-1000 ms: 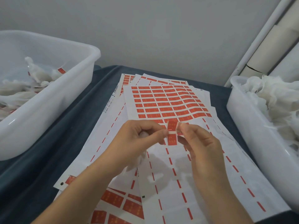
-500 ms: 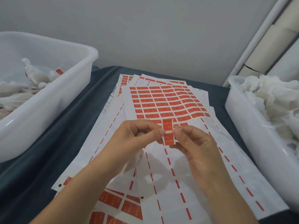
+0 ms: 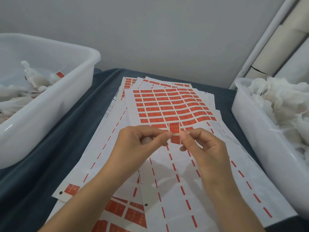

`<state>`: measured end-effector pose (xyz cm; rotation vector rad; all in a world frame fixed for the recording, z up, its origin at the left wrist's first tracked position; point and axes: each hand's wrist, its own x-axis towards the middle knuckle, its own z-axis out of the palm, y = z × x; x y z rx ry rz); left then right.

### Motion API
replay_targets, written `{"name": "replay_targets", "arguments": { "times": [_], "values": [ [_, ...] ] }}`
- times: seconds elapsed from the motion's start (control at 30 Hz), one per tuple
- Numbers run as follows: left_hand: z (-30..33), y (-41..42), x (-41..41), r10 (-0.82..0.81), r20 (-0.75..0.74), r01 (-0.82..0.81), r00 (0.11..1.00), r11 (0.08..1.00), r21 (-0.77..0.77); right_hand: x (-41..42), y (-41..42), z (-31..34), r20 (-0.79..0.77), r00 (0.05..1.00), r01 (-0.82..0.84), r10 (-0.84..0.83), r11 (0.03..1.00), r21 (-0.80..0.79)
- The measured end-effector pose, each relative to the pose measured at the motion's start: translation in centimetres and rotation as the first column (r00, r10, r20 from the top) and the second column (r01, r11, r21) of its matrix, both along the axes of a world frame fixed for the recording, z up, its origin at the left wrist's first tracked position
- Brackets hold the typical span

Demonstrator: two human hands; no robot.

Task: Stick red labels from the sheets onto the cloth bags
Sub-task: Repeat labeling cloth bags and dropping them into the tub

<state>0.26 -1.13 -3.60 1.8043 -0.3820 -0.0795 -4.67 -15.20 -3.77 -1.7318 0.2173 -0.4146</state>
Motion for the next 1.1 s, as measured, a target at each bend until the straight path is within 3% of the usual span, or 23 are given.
{"name": "replay_targets", "arguments": {
  "times": [0.1,0.2,0.23,0.43,0.53,0.6,0.63,0.7,0.77,0.8,0.97,1.1],
  "values": [
    [-0.2,-0.1,-0.1,0.059,0.218,-0.079,0.974,0.994,0.08,0.1,-0.1,-0.2,-0.041,0.999,0.022,-0.021,0.999,0.04],
    [-0.5,0.1,-0.2,0.0,0.595,-0.134,0.804,0.974,0.181,0.1,0.0,-0.1,-0.043,0.999,-0.018,0.021,0.998,0.066],
    [-0.8,0.0,-0.3,-0.007,0.66,-0.15,0.751,0.972,0.181,0.0,0.0,0.0,-0.034,0.999,-0.031,0.033,0.998,0.058],
    [-1.2,0.0,-0.4,0.05,0.683,-0.18,0.728,0.976,0.121,-0.3,-0.4,0.4,0.074,0.994,-0.06,0.081,0.967,-0.249],
    [-1.2,-0.2,-0.5,0.021,0.666,-0.148,0.745,0.98,0.134,-0.3,-0.7,0.2,0.268,0.96,0.093,0.075,0.821,-0.563],
    [-1.0,-0.3,-0.8,0.006,0.578,-0.093,0.816,0.988,0.121,-0.5,-0.8,0.1,0.363,0.928,0.171,0.082,0.772,-0.612],
    [-0.8,-0.4,-0.9,0.018,0.477,-0.061,0.879,0.995,0.075,-0.6,-0.7,0.3,0.372,0.927,0.18,0.045,0.816,-0.549],
    [-0.2,-0.5,-1.2,0.015,0.119,0.006,0.993,0.985,-0.17,-0.8,-0.3,0.8,0.298,0.953,0.128,-0.053,0.963,-0.238],
    [0.2,-0.4,-1.3,-0.134,-0.227,0.019,0.965,0.895,-0.446,-0.8,0.0,1.0,0.191,0.981,0.03,-0.037,0.999,0.04],
    [0.3,-0.3,-1.3,-0.175,-0.288,0.013,0.941,0.872,-0.489,-0.7,0.2,1.0,0.16,0.987,-0.011,-0.004,0.995,0.097],
    [0.6,-0.4,-1.5,-0.178,-0.339,-0.024,0.924,0.856,-0.517,-0.5,1.1,0.5,0.078,0.991,-0.122,0.109,0.974,0.189],
    [0.8,-0.2,-1.6,-0.2,-0.312,0.002,0.929,0.844,-0.536,-0.6,1.0,0.4,0.109,0.985,-0.159,0.134,0.951,0.265]
  ]
}}
